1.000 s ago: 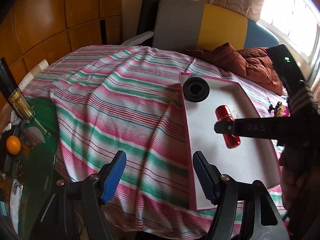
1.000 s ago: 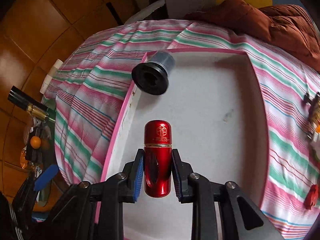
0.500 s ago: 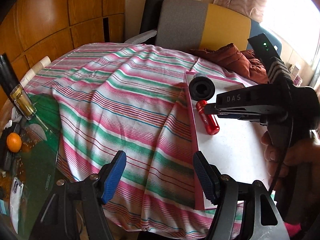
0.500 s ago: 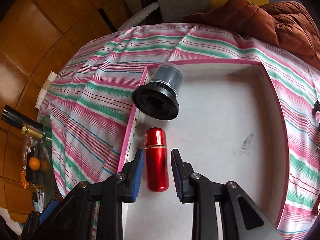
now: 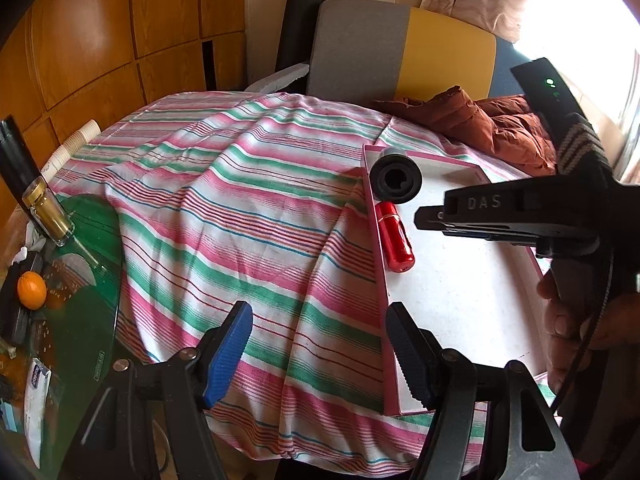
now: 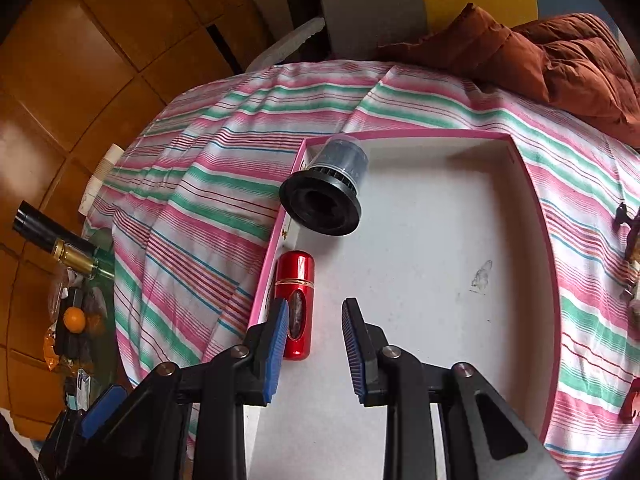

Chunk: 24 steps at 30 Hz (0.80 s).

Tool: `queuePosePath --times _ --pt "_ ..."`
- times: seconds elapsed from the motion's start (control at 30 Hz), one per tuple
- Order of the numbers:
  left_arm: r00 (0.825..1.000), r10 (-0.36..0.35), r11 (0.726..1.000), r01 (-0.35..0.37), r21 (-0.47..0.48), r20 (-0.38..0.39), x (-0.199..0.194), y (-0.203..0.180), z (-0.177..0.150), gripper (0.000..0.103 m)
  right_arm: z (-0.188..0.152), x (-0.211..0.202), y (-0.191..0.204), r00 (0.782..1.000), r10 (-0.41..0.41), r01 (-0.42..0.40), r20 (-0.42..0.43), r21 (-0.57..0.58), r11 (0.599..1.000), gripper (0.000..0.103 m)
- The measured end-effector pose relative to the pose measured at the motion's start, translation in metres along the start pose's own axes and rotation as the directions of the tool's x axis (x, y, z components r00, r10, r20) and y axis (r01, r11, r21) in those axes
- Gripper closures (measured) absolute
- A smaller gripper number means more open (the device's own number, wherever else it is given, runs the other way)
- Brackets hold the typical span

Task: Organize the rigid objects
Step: 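Carry the red tube into the tray beside the cylinder and open the right gripper, then move both grippers back over the toy pile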

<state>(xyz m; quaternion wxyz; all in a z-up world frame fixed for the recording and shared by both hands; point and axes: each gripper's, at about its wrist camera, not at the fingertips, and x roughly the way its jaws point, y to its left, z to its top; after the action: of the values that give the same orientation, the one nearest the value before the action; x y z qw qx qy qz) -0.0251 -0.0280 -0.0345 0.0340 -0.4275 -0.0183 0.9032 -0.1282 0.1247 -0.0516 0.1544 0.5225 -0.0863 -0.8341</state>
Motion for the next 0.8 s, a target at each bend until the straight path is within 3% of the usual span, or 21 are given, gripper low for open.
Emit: queuePosePath --times 0.5,0.8 --pt "1.0 -0.002 0.999 0.002 0.04 0.012 -0.006 -0.012 0.001 0.033 -0.016 -0.032 -0.013 0.997 -0.043 0.044 0.067 -0.017 0.999 0.071" --pt "1.0 -0.01 0.997 0.01 0.076 0.006 -0.007 -0.025 0.002 0.033 -0.023 -0.068 -0.049 0.988 -0.089 0.088 0.125 0.012 0.996 0.069"
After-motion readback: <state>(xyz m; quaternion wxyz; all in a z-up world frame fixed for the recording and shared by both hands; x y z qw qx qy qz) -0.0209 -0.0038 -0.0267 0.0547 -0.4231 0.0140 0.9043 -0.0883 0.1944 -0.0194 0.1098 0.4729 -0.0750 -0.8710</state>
